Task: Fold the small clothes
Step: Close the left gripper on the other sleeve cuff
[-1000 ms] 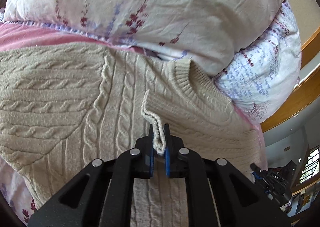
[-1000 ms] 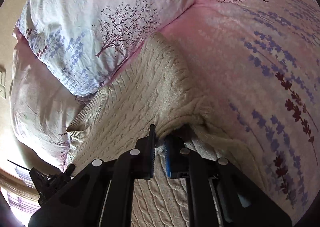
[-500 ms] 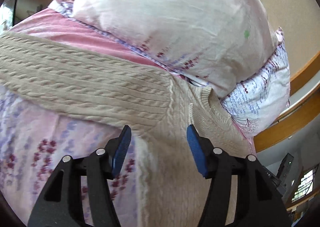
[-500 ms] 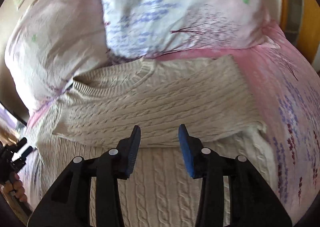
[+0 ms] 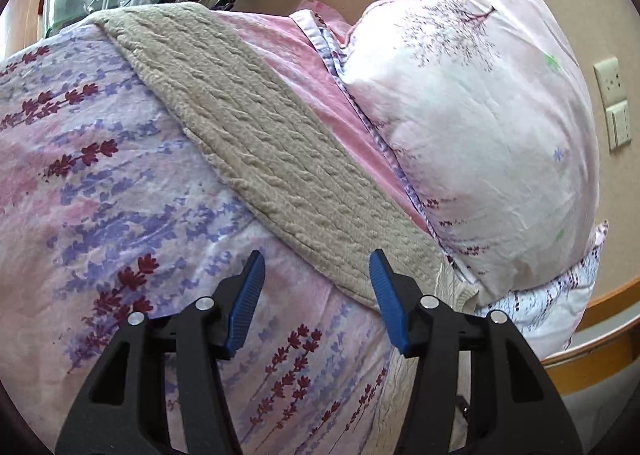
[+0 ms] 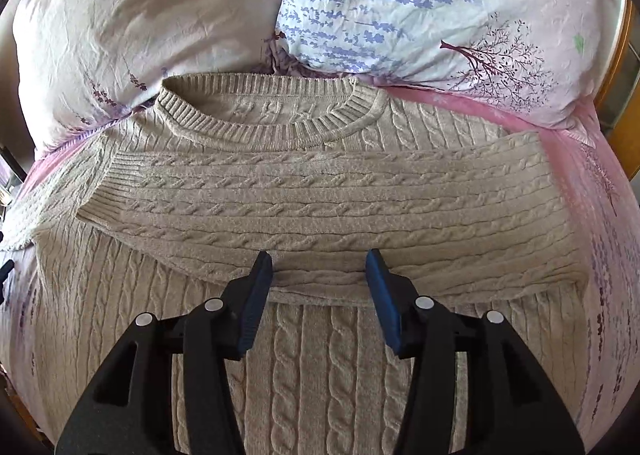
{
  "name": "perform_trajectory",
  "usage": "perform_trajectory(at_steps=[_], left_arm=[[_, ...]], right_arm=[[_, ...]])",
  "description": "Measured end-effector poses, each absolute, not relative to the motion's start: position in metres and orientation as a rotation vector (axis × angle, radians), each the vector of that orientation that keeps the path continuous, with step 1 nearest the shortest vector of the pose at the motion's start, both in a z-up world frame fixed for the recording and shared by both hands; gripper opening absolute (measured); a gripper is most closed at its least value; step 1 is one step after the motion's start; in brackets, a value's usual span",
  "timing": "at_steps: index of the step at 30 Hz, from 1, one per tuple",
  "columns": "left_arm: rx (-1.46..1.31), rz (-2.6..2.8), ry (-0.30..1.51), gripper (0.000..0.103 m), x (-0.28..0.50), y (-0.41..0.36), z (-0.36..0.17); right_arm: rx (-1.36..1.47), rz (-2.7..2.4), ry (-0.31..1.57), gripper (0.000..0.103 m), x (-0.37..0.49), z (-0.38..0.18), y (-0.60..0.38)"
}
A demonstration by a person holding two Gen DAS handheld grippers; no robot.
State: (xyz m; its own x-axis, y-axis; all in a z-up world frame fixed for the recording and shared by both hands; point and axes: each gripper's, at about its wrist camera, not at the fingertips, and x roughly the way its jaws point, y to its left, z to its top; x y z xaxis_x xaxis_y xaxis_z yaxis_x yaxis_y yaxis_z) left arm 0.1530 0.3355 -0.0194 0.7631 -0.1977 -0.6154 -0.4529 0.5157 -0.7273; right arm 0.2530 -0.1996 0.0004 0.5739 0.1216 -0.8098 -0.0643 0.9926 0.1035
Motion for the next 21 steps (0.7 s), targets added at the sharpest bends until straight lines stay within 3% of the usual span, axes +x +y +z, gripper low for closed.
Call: perform_trajectory(at_steps=[14, 15, 21], left_arm=[[-1.279, 0.286, 0.583, 0.017, 0.161, 0.383, -0.039], [-1.277, 0.287, 0.58, 0.008, 0.163, 0.382, -0.038], [-1.198, 0.16, 0.485, 0.006, 0.174, 0.347, 0.005]], right_arm=[[0.165, 0.165, 0.941, 0.055, 0.234, 0.015, -0.226], [0.172, 0.165, 0.937, 0.055, 0.232, 0.017, -0.231], [0.223, 0.151, 0.902, 0.055, 0.226, 0.023, -0.26]])
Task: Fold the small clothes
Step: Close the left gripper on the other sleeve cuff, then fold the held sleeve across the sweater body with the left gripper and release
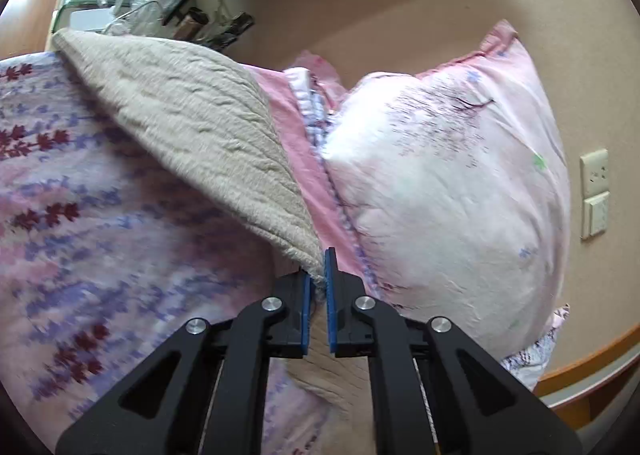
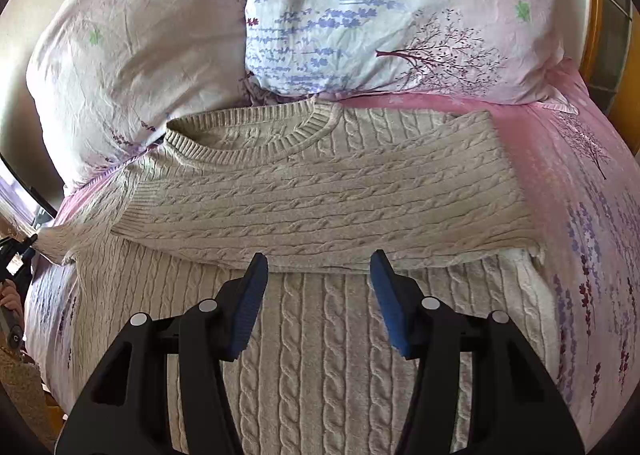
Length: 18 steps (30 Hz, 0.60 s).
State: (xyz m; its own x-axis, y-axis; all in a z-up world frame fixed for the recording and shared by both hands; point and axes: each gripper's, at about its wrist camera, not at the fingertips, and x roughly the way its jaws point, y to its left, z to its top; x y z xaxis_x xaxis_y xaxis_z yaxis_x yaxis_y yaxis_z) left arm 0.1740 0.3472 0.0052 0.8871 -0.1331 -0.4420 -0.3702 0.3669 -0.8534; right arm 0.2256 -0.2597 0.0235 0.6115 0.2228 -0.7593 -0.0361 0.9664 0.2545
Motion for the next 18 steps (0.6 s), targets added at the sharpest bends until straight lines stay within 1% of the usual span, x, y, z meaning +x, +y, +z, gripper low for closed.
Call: perform_trajectory(at_steps=[5, 9, 12, 13, 14, 16, 17, 18], left_arm=[[-1.1, -0.077, 0.459, 0.006, 0.199, 0.272, 0.049], [-1.029, -0.265, 0.507, 0.006, 0.227, 0.193, 0.058], [-0.981, -0.33, 0.606, 0.007, 0.246, 0.138, 0.039], [-0.972, -0.337, 0.655, 0.008, 0.253, 0.122, 0.028], [-0.965, -0.333, 0.708, 0.011, 0.259, 0.11, 0.016], [-0.976, -0.317, 0.786, 0.013, 0.264, 0.097, -0.007], [-0.996, -0.303, 0.807, 0.015, 0.264, 0.097, -0.016], [-1.024, -0.288, 0.819, 0.023, 0.262, 0.101, -0.022]], right_arm=[[0.259, 0.135, 0.895, 0.056, 0.22, 0.022, -0.279], [0.281, 0.13, 0.908, 0.056, 0.218, 0.016, -0.286], [0.296, 0.129, 0.912, 0.056, 0.215, 0.014, -0.289], [0.299, 0.128, 0.913, 0.056, 0.214, 0.013, -0.29], [0.299, 0.126, 0.914, 0.056, 0.213, 0.013, -0.291], [0.299, 0.121, 0.917, 0.056, 0.212, 0.012, -0.294], [0.3, 0.119, 0.917, 0.056, 0.211, 0.012, -0.295], [0.302, 0.116, 0.917, 0.056, 0.211, 0.012, -0.297]])
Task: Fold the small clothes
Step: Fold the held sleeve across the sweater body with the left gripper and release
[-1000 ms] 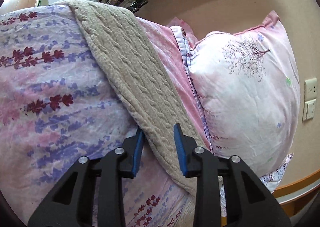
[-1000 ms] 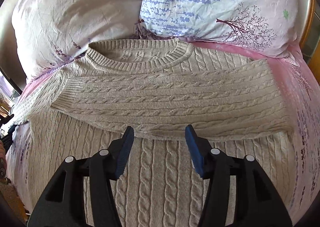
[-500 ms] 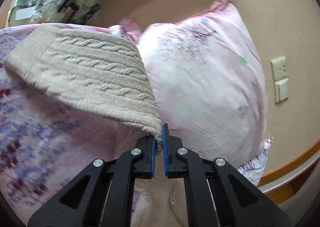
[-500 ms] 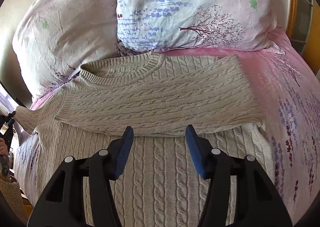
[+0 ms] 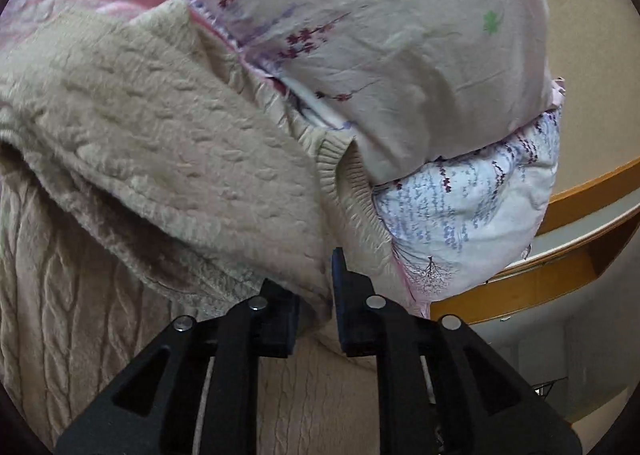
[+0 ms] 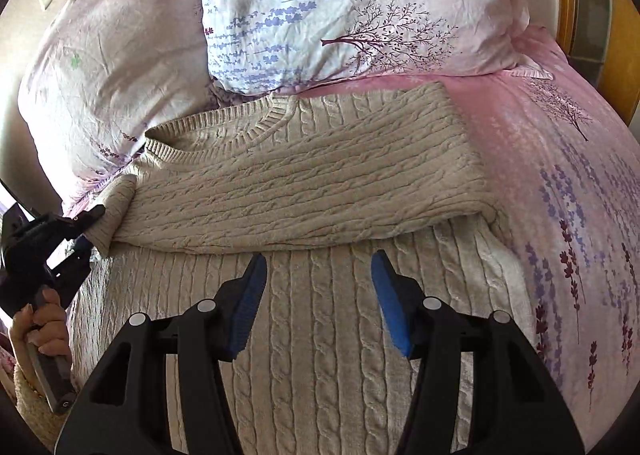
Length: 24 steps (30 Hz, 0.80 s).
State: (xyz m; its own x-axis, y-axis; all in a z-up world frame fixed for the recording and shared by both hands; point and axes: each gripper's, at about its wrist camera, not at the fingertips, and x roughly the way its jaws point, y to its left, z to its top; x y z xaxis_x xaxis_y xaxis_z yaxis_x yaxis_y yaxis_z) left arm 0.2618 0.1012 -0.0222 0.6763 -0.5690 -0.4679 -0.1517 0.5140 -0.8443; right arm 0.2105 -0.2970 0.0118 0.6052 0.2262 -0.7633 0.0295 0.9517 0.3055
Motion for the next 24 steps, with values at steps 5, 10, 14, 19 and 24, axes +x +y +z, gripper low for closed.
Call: perform_trajectory(at_steps=[5, 10, 14, 19, 24], left_arm=[[-1.095, -0.17, 0.737, 0.04, 0.245, 0.145, -0.015], [-1.174, -0.065, 0.657, 0.018, 0.238, 0.187, -0.011], [-1.126, -0.137, 0.615, 0.008, 0.247, 0.172, 0.009], [-0.938, -0.352, 0.595, 0.007, 0.265, 0.091, 0.048], [-0.606, -0.501, 0.727, 0.011, 0.282, -0.021, 0.051]], right_arm=[[0.321, 0.109, 0.916, 0.056, 0.21, 0.009, -0.304], [0.33, 0.125, 0.913, 0.056, 0.208, 0.007, -0.304], [0.339, 0.124, 0.899, 0.056, 0.205, 0.007, -0.31], [0.355, 0.096, 0.857, 0.056, 0.198, 0.012, -0.327], [0.382, 0.051, 0.848, 0.056, 0.197, 0.011, -0.349]])
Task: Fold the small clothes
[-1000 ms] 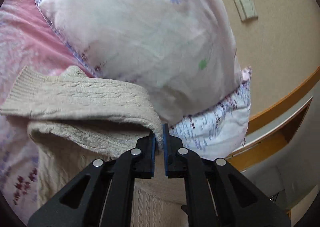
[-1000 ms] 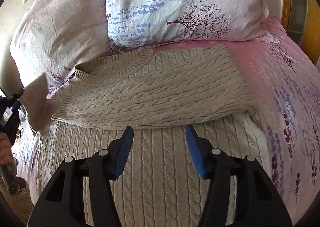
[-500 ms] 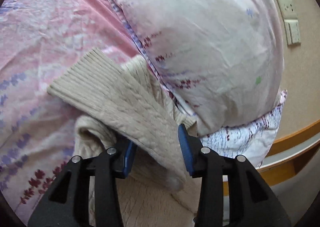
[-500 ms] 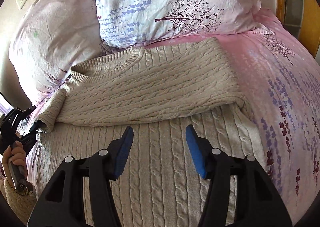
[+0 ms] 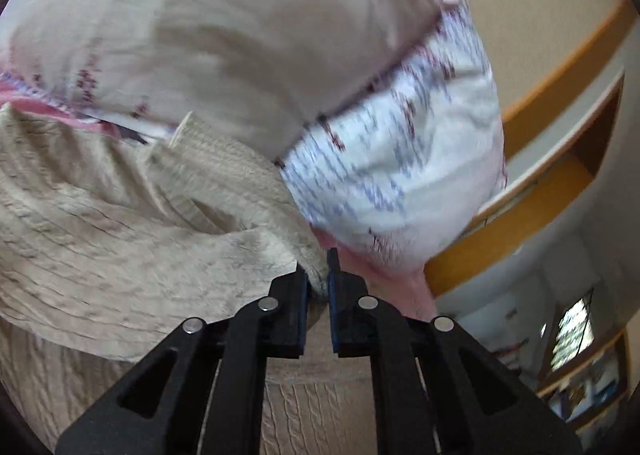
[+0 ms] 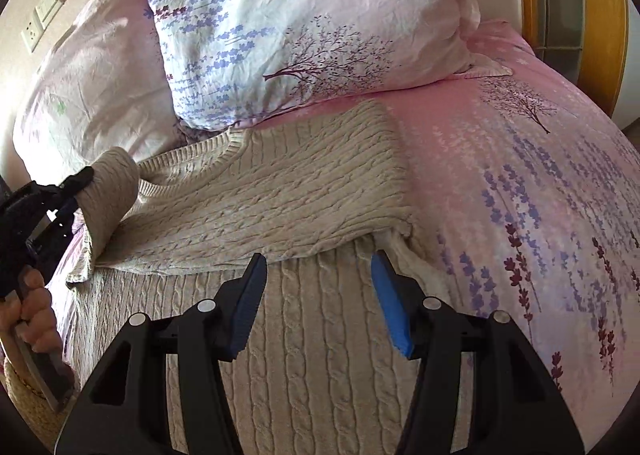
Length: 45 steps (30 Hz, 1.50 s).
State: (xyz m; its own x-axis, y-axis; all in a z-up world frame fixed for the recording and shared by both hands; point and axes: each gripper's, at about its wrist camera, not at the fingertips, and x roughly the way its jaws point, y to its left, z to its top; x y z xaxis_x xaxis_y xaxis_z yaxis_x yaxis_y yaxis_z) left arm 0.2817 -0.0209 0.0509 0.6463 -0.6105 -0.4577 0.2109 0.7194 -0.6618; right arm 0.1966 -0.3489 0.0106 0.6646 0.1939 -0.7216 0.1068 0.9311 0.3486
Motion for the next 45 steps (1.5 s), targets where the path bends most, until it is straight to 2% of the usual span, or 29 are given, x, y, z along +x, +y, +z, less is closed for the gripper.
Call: perform_trajectory(at_steps=[1, 2, 3, 4, 9, 12, 18, 21, 23, 29, 31, 37, 45], left_arm=[[-0.522, -0.526, 0.765, 0.02, 0.285, -0.044, 0.046], [-0.43, -0.544, 0.807, 0.023, 0.287, -0.066, 0.04], [-0.348, -0.557, 0.847, 0.034, 0.287, -0.084, 0.033], [-0.286, -0.57, 0.877, 0.039, 0.286, -0.098, 0.028], [-0.237, -0.636, 0.866, 0.052, 0.265, -0.087, 0.034], [-0.267, -0.55, 0.818, 0.055, 0.254, -0.033, 0.049], [-0.286, -0.209, 0.785, 0.056, 0.242, 0.096, 0.058], [-0.295, -0.094, 0.824, 0.056, 0.238, 0.142, 0.048], [-0.293, -0.054, 0.853, 0.056, 0.237, 0.159, 0.039], [-0.306, -0.043, 0.914, 0.055, 0.237, 0.172, 0.017], [-0.306, -0.056, 0.925, 0.054, 0.24, 0.166, 0.013], [-0.274, -0.05, 0.927, 0.052, 0.241, 0.162, 0.008], [-0.271, -0.047, 0.923, 0.052, 0.241, 0.162, 0.009]], right_arm=[[0.388, 0.042, 0.851, 0.056, 0.197, 0.009, -0.352], [0.394, 0.033, 0.855, 0.056, 0.197, 0.008, -0.356], [0.4, 0.025, 0.86, 0.056, 0.198, 0.006, -0.359], [0.407, 0.022, 0.865, 0.056, 0.199, 0.006, -0.361], [0.439, 0.069, 0.863, 0.056, 0.206, 0.009, -0.365], [0.515, 0.171, 0.877, 0.047, 0.219, 0.01, -0.363], [0.599, 0.261, 0.974, 0.041, 0.258, -0.008, -0.342], [0.624, 0.271, 1.021, 0.039, 0.27, -0.018, -0.331], [0.627, 0.277, 1.042, 0.034, 0.273, -0.023, -0.324], [0.615, 0.297, 1.04, 0.013, 0.276, -0.023, -0.313], [0.596, 0.301, 1.025, 0.01, 0.278, -0.022, -0.31], [0.433, 0.265, 0.737, 0.008, 0.255, 0.032, -0.304], [0.429, 0.168, 0.933, 0.009, 0.272, -0.013, -0.308]])
